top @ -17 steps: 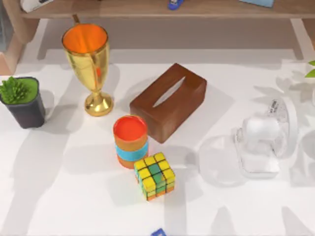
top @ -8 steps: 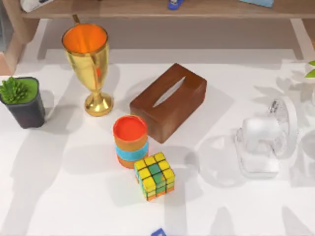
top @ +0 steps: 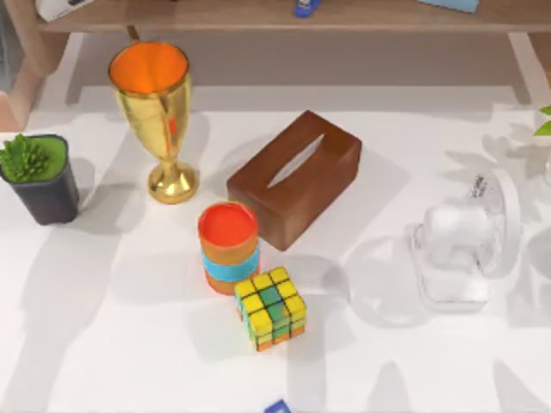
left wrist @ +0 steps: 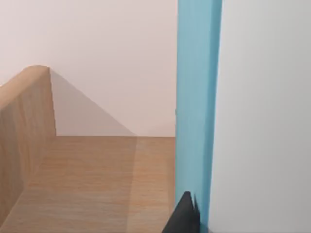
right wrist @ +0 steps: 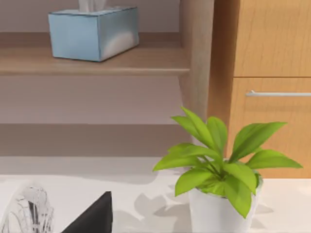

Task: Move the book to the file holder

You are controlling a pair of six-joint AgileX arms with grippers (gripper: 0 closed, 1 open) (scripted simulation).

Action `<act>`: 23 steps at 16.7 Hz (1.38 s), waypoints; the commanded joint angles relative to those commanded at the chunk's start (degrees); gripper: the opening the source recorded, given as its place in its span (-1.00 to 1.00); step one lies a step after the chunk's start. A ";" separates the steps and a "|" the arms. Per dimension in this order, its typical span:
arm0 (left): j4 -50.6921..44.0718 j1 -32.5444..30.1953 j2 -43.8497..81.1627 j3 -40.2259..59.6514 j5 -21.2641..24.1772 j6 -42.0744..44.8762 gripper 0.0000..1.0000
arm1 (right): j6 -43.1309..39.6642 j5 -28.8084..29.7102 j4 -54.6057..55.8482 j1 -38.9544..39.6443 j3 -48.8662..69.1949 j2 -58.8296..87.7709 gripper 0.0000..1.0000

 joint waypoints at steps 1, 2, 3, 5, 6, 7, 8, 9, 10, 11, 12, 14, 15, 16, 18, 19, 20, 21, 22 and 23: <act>-0.59 -0.01 0.18 0.90 0.00 0.00 -1.00 | 0.00 0.00 0.00 0.00 0.00 0.00 1.00; -1.08 0.00 0.38 1.58 -0.02 0.01 -1.00 | 0.00 0.00 0.00 0.00 0.00 0.00 1.00; -1.62 -0.01 0.56 2.25 -0.02 0.01 -1.00 | 0.00 0.00 0.00 0.00 0.00 0.00 1.00; -2.70 -0.02 0.92 3.84 -0.02 0.00 -1.00 | 0.00 0.00 0.00 0.00 0.00 0.00 1.00; -3.34 -0.03 1.11 4.61 -0.02 0.00 -1.00 | 0.00 0.00 0.00 0.00 0.00 0.00 1.00; -3.56 -0.02 1.17 4.88 -0.01 0.00 -1.00 | 0.00 0.00 0.00 0.00 0.00 0.00 1.00; -3.56 -0.02 1.17 4.88 -0.01 0.00 -1.00 | 0.00 0.00 0.00 0.00 0.00 0.00 1.00; -3.56 -0.02 1.17 4.88 -0.01 0.00 -1.00 | 0.00 0.00 0.00 0.00 0.00 0.00 1.00; -3.45 0.01 0.91 4.67 -0.04 0.09 -1.00 | 0.00 0.00 0.00 0.00 0.00 0.00 1.00; -3.45 0.01 0.91 4.67 -0.04 0.09 -1.00 | 0.00 0.00 0.00 0.00 0.00 0.00 1.00; -3.20 0.21 0.60 4.74 0.09 0.40 -1.00 | 0.00 0.00 0.00 0.00 0.00 0.00 1.00; -2.07 1.56 -0.78 4.79 0.69 2.05 -1.00 | 0.00 0.00 0.00 0.00 0.00 0.00 1.00; -1.19 2.85 -1.78 4.62 1.17 3.50 -1.00 | 0.00 0.00 0.00 0.00 0.00 0.00 1.00; -0.18 4.49 -2.89 4.25 1.76 5.31 -1.00 | 0.00 0.00 0.00 0.00 0.00 0.00 1.00; 2.13 8.65 -5.13 2.87 3.20 9.79 -1.00 | 0.00 0.00 0.00 0.00 0.00 0.00 1.00; 3.39 11.17 -6.15 1.76 4.05 12.46 -1.00 | 0.00 0.00 0.00 0.00 0.00 0.00 1.00; 4.66 13.98 -6.96 0.25 4.99 15.41 -1.00 | 0.00 0.00 0.00 0.00 0.00 0.00 1.00; 5.94 17.00 -7.61 -1.56 5.97 18.55 -1.00 | 0.00 0.00 0.00 0.00 0.00 0.00 1.00; 7.22 20.18 -8.10 -3.65 7.00 21.87 -1.00 | 0.00 0.00 0.00 0.00 0.00 0.00 1.00; 8.52 23.52 -8.45 -6.02 8.08 25.35 -1.00 | 0.00 0.00 0.00 0.00 0.00 0.00 1.00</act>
